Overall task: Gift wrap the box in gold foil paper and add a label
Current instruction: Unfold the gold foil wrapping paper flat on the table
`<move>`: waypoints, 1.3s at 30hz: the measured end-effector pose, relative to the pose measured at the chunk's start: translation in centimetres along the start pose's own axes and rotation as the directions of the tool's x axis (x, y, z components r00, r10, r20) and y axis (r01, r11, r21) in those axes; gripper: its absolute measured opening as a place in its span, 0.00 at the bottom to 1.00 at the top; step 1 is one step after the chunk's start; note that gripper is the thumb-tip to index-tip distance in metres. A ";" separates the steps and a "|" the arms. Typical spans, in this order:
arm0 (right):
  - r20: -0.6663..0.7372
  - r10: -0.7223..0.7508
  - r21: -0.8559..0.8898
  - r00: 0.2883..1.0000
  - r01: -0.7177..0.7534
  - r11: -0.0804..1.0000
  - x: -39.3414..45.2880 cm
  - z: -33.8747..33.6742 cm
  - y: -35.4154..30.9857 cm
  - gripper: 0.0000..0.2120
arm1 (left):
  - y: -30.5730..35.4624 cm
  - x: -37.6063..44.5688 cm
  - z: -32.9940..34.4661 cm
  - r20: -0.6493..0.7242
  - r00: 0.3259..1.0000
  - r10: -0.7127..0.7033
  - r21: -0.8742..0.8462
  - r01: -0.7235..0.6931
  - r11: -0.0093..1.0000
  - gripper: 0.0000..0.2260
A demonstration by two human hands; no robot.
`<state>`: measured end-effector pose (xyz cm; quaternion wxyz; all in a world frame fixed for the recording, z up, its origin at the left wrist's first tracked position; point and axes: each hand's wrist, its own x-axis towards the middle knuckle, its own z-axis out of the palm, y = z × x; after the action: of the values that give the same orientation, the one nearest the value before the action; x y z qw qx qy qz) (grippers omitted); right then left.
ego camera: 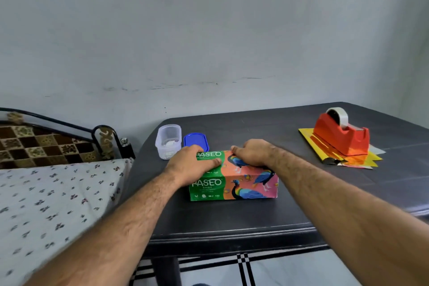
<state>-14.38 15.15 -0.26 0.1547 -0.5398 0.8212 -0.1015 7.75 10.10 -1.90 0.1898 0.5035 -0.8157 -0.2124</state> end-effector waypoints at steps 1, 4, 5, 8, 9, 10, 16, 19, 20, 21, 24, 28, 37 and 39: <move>0.004 -0.015 -0.001 1.000 0.015 1.000 0.0 0.5 -0.9 0.33 | -0.6 -0.4 -0.6 -0.006 1.000 -0.013 -0.006 0.013 1.000 0.33; -0.010 -0.053 -0.025 0.999 0.053 0.998 0.0 1.8 -2.8 0.34 | -2.3 -1.2 -1.8 -0.018 0.999 -0.043 0.024 0.043 0.999 0.35; -0.019 -0.063 -0.039 0.998 0.062 0.997 0.0 2.2 -3.6 0.34 | -2.9 -1.4 -2.3 -0.029 0.998 -0.054 0.038 0.055 0.998 0.37; -0.053 -0.076 -0.069 0.996 0.072 0.995 0.0 3.1 -5.6 0.34 | -4.4 -1.7 -3.5 -0.044 0.996 -0.074 0.061 0.077 0.995 0.37; -0.061 -0.077 -0.077 0.995 0.072 0.994 0.0 3.4 -6.3 0.33 | -4.9 -1.8 -3.8 -0.049 0.996 -0.074 0.059 0.077 0.995 0.36; -0.070 -0.078 -0.087 0.994 0.072 0.994 -0.1 3.7 -7.0 0.33 | -5.4 -1.9 -4.1 -0.055 0.996 -0.076 0.047 0.078 0.996 0.36; -0.079 -0.065 -0.085 0.995 0.059 0.995 0.3 4.6 -8.9 0.32 | -6.8 -2.1 -5.3 -0.022 0.997 -0.077 0.117 0.079 0.990 0.37; -0.052 -0.065 0.033 0.997 0.067 0.997 0.5 3.7 -8.7 0.31 | -5.6 -1.8 -6.2 -0.030 0.998 -0.048 0.229 0.053 0.972 0.38; -0.063 -0.068 0.089 0.996 0.074 0.993 0.5 3.0 -8.4 0.31 | -4.7 -1.8 -6.4 -0.066 0.998 -0.017 0.262 0.034 0.964 0.40; -0.086 -0.062 0.122 0.994 0.072 0.990 0.5 2.3 -8.1 0.32 | -3.6 -1.6 -6.4 -0.109 0.994 0.030 0.294 0.003 0.956 0.39; -0.199 -0.052 0.109 0.979 0.074 0.991 1.1 -0.6 -5.5 0.29 | 1.0 -0.6 -4.9 -0.161 0.963 0.217 0.370 -0.145 0.918 0.26; -0.350 0.088 0.077 0.933 -0.065 0.995 1.4 -4.8 2.1 0.26 | 9.2 2.2 1.0 -0.092 0.944 0.317 0.215 -0.292 0.932 0.21; -0.557 0.409 0.192 0.723 -0.366 0.910 1.2 -6.5 19.8 0.46 | 20.1 7.6 15.8 0.122 0.986 0.110 -0.127 -0.094 0.987 0.17; -0.537 0.461 0.320 0.706 -0.336 0.886 1.6 -6.8 21.9 0.53 | 21.6 8.7 17.2 0.144 0.989 0.030 -0.199 -0.001 0.980 0.16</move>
<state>-36.20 22.35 -1.51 -0.0418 -0.2699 0.9100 -0.3118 -20.91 13.66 -3.81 0.1801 0.4586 -0.8062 -0.3276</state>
